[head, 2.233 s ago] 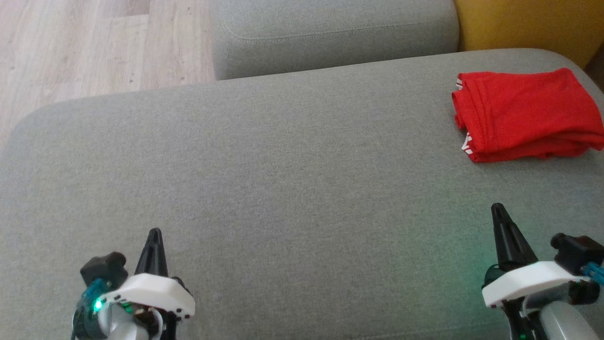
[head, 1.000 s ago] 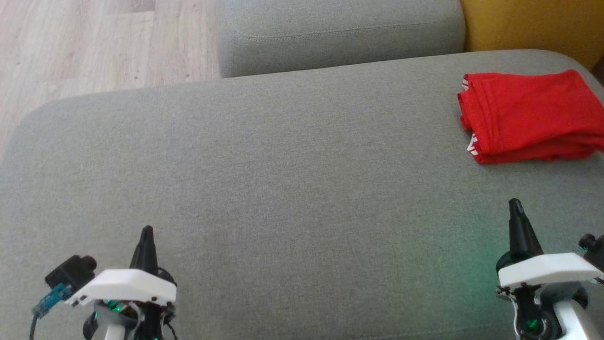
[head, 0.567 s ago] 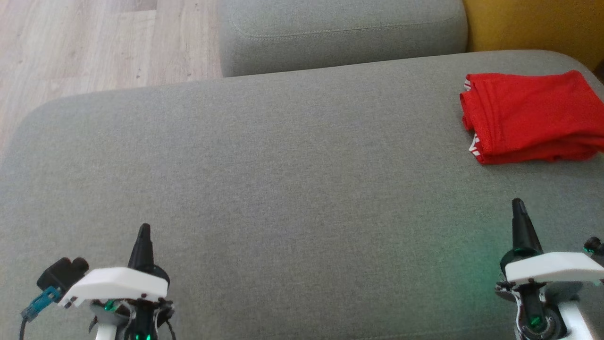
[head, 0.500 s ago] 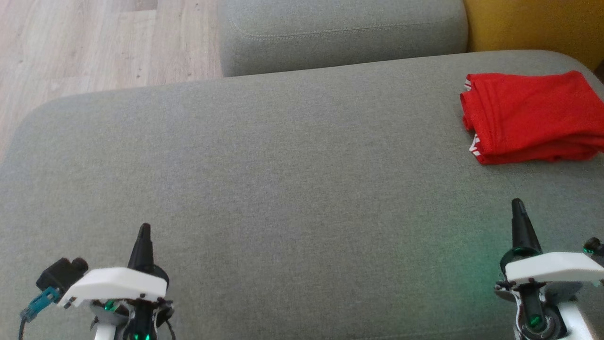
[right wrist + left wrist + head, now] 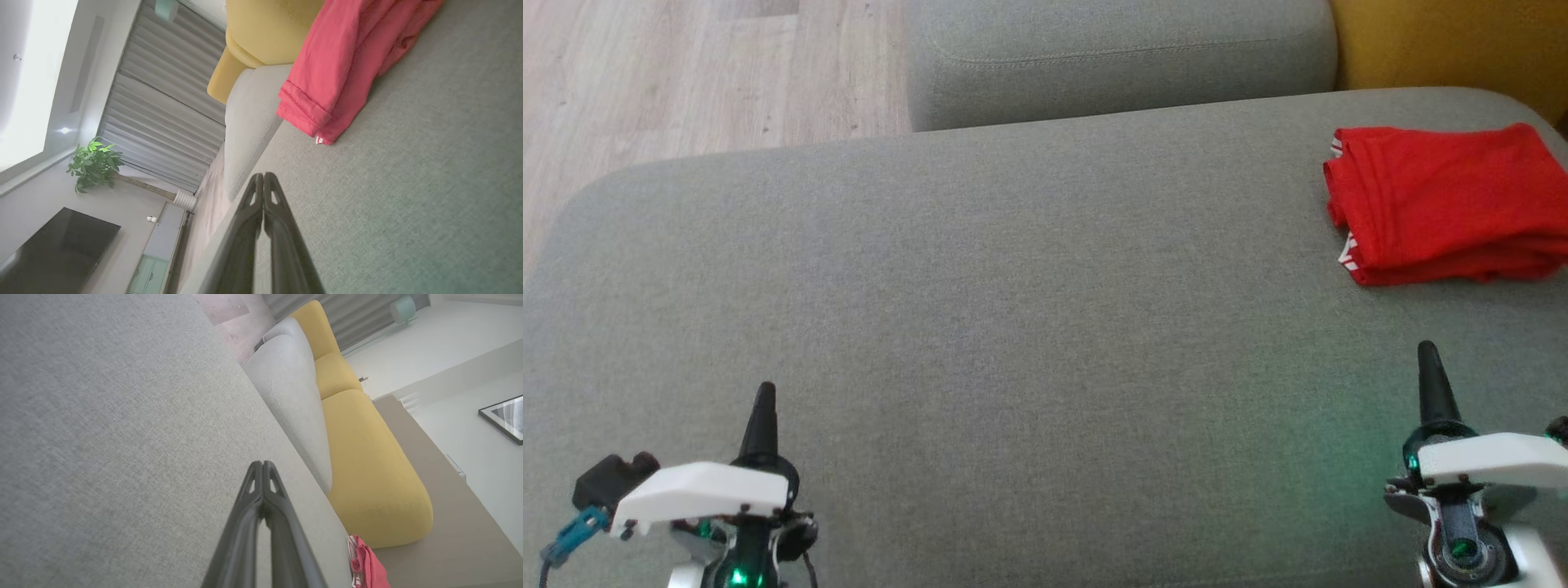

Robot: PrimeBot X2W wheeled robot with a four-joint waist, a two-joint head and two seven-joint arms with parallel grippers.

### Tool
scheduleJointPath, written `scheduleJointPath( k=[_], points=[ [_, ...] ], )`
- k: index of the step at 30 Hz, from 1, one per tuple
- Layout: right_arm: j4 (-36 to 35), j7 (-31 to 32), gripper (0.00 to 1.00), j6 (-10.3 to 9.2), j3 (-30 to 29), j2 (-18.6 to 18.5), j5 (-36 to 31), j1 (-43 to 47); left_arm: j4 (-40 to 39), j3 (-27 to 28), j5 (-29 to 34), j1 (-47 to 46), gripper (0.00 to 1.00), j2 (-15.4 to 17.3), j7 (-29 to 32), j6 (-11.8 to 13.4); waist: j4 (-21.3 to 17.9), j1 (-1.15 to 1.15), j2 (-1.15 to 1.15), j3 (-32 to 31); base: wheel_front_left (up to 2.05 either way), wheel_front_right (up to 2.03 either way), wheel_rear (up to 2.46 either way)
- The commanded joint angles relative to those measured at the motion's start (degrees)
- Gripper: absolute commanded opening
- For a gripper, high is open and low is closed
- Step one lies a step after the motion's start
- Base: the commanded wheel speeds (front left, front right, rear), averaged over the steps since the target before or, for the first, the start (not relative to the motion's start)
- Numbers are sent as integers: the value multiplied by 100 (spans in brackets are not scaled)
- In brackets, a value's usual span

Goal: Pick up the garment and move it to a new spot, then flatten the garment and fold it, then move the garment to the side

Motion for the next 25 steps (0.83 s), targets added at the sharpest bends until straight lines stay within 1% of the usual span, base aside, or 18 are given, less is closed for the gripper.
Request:
scheduleJointPath(
  k=[1,8,25],
  points=[
    [-223,47,0,-3,5,13,166,-238,-235,156,-169,-300,0,55,33,-62,3,0,0,1,0,0,0],
    [-276,180,0,-3,-96,87,617,-236,-292,231,-684,-301,0,58,168,-136,22,0,0,6,0,0,0],
    [-383,446,0,-4,-297,233,1518,-233,-406,381,-1712,-303,0,64,437,-283,59,0,0,16,0,0,0]
  ],
)
